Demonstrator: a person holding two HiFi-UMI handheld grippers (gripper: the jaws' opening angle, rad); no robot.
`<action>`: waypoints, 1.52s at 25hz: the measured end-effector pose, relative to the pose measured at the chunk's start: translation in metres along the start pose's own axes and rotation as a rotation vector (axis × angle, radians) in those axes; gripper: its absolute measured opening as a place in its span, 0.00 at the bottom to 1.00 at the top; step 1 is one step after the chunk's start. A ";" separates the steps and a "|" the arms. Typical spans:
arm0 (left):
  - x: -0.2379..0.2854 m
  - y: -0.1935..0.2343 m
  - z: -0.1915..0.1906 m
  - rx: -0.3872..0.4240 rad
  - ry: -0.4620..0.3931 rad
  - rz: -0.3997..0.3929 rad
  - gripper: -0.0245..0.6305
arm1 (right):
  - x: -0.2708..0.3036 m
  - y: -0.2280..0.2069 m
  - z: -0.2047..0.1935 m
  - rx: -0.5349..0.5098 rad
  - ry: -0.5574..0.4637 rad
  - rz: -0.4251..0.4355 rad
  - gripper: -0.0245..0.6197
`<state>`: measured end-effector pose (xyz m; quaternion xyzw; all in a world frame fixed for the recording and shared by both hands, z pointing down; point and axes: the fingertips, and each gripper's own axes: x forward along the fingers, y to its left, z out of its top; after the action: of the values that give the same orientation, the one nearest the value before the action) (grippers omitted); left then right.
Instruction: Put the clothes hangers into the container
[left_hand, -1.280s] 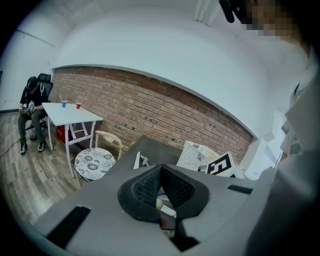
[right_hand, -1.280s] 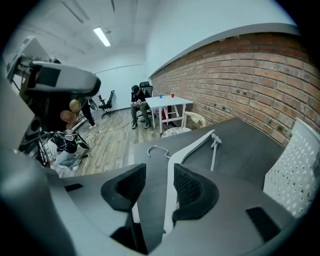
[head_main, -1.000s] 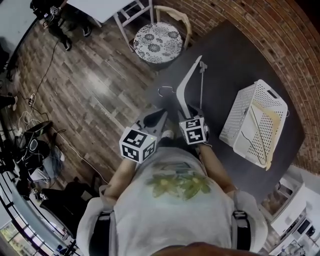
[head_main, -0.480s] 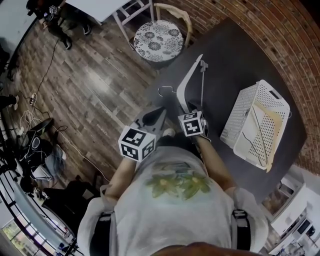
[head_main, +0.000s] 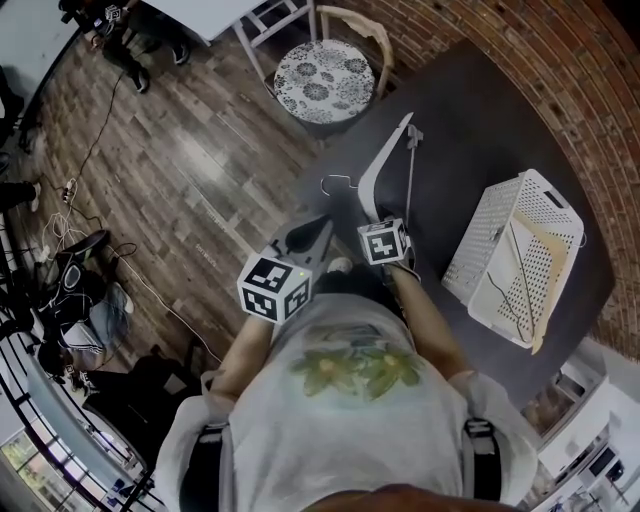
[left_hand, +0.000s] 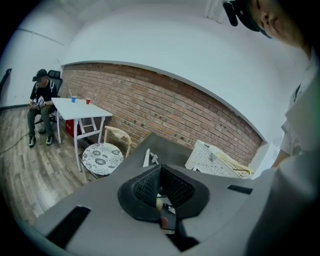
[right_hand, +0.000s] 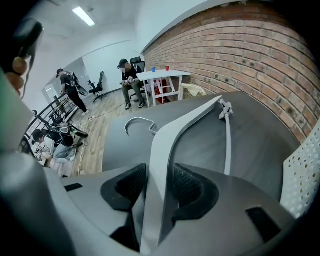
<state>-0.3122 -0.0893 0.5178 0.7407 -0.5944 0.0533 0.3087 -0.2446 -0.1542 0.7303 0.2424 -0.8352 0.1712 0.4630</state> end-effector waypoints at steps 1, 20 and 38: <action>0.001 0.000 0.001 -0.002 0.000 -0.001 0.08 | 0.001 0.001 -0.002 0.002 0.010 0.003 0.30; 0.009 -0.009 0.006 0.014 -0.007 -0.018 0.08 | 0.004 -0.003 -0.008 -0.001 -0.036 0.027 0.25; -0.013 -0.032 -0.004 0.034 -0.037 -0.022 0.08 | -0.098 0.009 0.018 0.106 -0.279 0.147 0.24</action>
<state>-0.2854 -0.0726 0.5022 0.7532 -0.5908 0.0465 0.2856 -0.2173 -0.1317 0.6364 0.2259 -0.8967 0.2130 0.3155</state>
